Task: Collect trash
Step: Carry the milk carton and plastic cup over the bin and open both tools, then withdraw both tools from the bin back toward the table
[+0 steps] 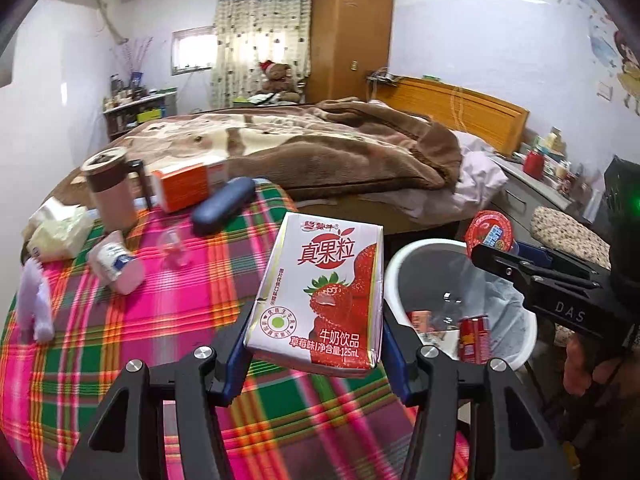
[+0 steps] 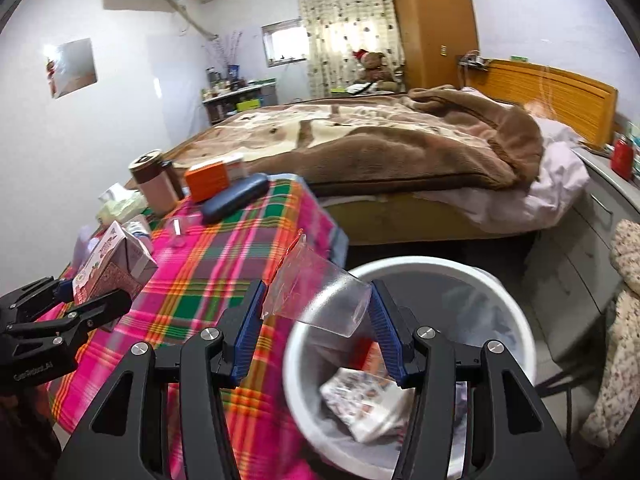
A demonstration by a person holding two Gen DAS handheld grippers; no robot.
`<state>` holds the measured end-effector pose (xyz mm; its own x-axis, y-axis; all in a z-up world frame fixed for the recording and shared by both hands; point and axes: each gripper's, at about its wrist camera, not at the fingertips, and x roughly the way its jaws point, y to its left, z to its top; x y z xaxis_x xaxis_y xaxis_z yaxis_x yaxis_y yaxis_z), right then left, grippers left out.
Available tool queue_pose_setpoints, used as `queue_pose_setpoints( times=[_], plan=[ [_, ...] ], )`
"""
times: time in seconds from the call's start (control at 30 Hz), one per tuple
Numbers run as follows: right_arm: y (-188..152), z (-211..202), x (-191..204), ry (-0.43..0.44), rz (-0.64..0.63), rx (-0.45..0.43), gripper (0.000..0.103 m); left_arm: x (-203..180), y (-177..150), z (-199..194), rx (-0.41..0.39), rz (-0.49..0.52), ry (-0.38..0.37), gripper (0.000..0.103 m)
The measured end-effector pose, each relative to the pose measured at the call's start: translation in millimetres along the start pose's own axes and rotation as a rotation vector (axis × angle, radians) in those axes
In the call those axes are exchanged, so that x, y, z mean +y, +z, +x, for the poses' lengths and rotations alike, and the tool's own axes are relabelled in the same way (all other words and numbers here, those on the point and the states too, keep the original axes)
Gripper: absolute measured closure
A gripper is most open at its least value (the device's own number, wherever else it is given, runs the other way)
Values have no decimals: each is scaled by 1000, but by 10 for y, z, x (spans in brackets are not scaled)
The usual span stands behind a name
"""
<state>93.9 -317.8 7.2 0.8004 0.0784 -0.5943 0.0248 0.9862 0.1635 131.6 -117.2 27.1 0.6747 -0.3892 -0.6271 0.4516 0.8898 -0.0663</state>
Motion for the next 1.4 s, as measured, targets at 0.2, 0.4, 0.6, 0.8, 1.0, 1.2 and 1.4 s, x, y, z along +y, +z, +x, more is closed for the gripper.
queue_pose_setpoints(
  times=[0.2, 0.4, 0.6, 0.8, 1.0, 1.2, 1.4],
  plan=[
    [-63, 0, -255, -56, 21, 25, 50, -351, 35, 179, 17, 34, -53, 47],
    [-138, 20, -518, -100, 51, 59, 50, -688, 30, 419, 52, 55, -118, 47],
    [-205, 77, -726, -129, 91, 93, 50, -939, 50, 615, 72, 79, -141, 47],
    [-241, 128, -862, -158, 106, 127, 50, -1119, 32, 773, 88, 102, -157, 47],
    [-269, 197, -926, -171, 108, 153, 49, -1193, 16, 909, 108, 93, -180, 47],
    [-277, 233, -960, -176, 110, 169, 47, -1162, 10, 981, 126, 72, -189, 40],
    [-276, 199, -958, -175, 123, 157, 36, -1133, 12, 938, 114, 68, -191, 35]
  ],
)
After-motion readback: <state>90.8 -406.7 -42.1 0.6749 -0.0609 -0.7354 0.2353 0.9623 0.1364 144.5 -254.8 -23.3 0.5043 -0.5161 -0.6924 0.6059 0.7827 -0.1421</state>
